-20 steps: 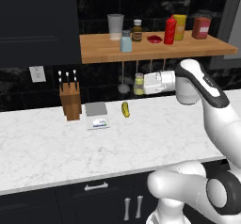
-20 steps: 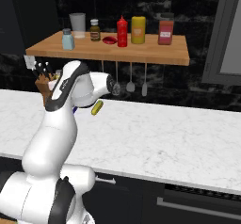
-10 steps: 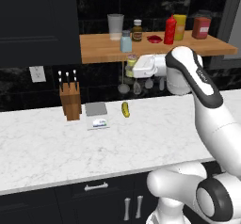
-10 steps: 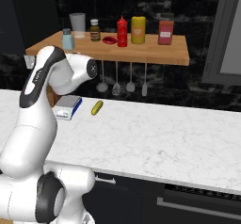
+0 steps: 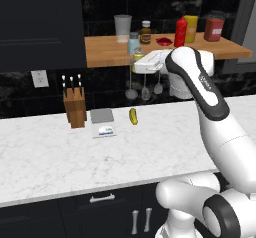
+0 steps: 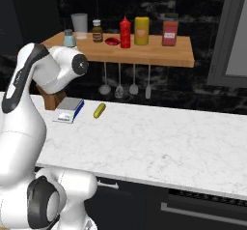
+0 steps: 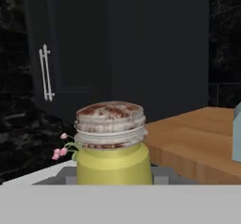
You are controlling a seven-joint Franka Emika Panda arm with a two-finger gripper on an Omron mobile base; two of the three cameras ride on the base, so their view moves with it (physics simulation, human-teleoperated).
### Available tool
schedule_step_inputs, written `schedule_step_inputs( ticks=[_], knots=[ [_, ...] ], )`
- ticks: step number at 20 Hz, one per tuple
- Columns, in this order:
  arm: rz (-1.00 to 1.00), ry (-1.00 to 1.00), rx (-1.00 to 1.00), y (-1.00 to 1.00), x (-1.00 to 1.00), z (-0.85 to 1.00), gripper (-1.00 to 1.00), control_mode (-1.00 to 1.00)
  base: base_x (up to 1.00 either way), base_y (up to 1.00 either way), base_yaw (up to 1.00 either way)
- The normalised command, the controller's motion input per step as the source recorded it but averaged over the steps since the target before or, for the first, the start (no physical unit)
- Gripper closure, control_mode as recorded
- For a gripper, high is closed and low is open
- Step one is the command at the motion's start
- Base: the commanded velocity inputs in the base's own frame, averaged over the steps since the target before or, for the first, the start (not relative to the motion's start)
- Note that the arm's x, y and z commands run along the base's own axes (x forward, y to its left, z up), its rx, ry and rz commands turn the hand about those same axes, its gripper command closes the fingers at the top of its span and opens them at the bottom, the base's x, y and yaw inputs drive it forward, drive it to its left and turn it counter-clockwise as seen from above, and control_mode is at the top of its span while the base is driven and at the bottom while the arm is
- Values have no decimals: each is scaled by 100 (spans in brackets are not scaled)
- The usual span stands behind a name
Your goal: Put the shaker and condiment bottle from the counter next to their counterparts in the cabinet.
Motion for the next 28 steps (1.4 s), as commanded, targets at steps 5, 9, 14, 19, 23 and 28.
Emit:
schedule_step_inputs(
  ticks=[5, 9, 14, 19, 23, 28],
  knots=[
    [-21, -1, 0, 5, -21, 0, 100, -100, 0, 0, 0],
    [-12, 0, 0, -44, -3, 2, 100, -100, 0, 0, 0],
    [-4, -1, 0, -64, 15, 8, 100, -100, 0, 0, 0],
    [1, -4, 0, -35, 30, 24, 100, -100, 0, 0, 0],
    [3, -1, 0, -21, 29, 23, 100, -100, 0, 0, 0],
    [0, 0, 0, -29, 12, 11, 100, -100, 0, 0, 0]
  ],
)
